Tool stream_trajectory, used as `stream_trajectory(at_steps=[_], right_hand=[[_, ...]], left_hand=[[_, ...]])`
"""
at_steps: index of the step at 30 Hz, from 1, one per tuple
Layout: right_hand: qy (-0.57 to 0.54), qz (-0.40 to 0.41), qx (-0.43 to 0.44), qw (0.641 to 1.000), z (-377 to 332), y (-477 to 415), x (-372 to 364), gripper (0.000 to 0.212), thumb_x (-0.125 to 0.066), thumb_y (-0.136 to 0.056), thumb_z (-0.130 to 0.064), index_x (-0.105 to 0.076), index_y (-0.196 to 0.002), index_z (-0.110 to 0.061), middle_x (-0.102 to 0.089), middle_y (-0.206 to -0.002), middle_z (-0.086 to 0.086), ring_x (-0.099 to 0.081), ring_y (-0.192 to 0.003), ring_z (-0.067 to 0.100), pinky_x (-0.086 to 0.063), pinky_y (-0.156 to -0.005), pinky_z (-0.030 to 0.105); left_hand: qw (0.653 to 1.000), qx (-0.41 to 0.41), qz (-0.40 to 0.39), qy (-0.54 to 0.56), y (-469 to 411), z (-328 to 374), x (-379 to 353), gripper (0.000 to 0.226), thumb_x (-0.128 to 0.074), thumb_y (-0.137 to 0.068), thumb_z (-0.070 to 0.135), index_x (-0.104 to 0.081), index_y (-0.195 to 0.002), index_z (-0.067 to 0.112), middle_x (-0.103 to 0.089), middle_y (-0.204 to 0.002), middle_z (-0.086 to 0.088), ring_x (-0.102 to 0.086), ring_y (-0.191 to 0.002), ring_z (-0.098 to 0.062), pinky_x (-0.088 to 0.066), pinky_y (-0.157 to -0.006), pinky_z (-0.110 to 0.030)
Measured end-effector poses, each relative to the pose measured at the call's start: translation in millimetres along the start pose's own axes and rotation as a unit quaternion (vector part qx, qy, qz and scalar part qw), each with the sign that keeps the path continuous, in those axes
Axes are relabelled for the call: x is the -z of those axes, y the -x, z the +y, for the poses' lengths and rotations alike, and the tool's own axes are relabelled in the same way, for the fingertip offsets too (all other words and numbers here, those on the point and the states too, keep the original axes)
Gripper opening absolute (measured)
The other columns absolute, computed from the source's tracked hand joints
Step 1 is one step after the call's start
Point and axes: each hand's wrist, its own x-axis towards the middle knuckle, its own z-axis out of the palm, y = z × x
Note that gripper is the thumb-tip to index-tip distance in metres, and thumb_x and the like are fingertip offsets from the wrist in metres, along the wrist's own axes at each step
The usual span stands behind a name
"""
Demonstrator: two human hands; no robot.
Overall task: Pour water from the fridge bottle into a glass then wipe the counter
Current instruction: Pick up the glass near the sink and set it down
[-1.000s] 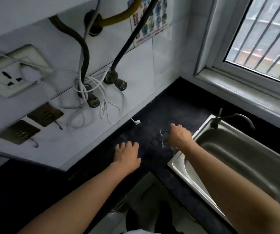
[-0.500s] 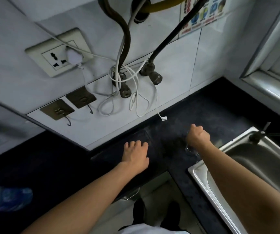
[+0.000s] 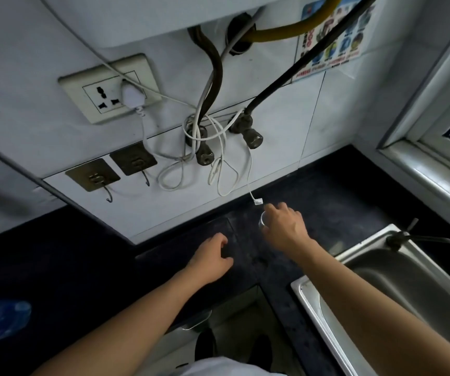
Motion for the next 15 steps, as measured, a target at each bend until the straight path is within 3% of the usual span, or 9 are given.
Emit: stream_trajectory(at_steps=[3,7,11,15], right_hand=[[0.001,-0.014,0.050,0.999,-24,16,6,0.041,-0.060,-0.085,-0.034,-0.054,-0.123,-0.022,-0.056,-0.114,0.008,-0.059,-0.101,0.032,-0.041,-0.086,0.041],[0.011,-0.034,0.116,0.993,-53,36,7,0.051,-0.062,-0.084,-0.035,-0.050,-0.130,-0.020,-0.056,-0.121,0.009,-0.056,-0.110,0.032,-0.041,-0.093,0.042],[0.008,-0.048,0.169,0.984,-76,49,2,0.055,-0.064,-0.083,-0.035,-0.047,-0.133,-0.020,-0.055,-0.124,0.011,-0.055,-0.114,0.033,-0.041,-0.095,0.043],[0.004,-0.059,0.226,0.972,-102,60,-11,0.057,-0.065,-0.084,-0.035,-0.045,-0.136,-0.021,-0.055,-0.125,0.010,-0.055,-0.114,0.031,-0.041,-0.096,0.042]], left_hand=[[0.981,0.067,-0.007,0.185,-1,4,-2,0.040,-0.074,-0.087,0.016,-0.055,-0.120,0.026,-0.063,-0.120,0.006,-0.063,-0.109,-0.015,-0.054,-0.090,-0.031],[0.905,0.124,-0.022,0.407,9,5,-7,0.028,-0.053,-0.095,-0.003,-0.058,-0.109,0.021,-0.068,-0.113,-0.006,-0.068,-0.093,-0.019,-0.055,-0.079,-0.034],[0.854,0.140,-0.007,0.501,27,-10,-7,0.030,-0.037,-0.101,-0.002,-0.061,-0.116,0.010,-0.071,-0.104,-0.010,-0.070,-0.090,-0.023,-0.056,-0.081,-0.038],[0.818,0.154,0.011,0.554,47,-41,-8,0.029,-0.047,-0.096,-0.010,-0.063,-0.113,0.008,-0.071,-0.092,-0.006,-0.069,-0.081,-0.018,-0.056,-0.083,-0.040]])
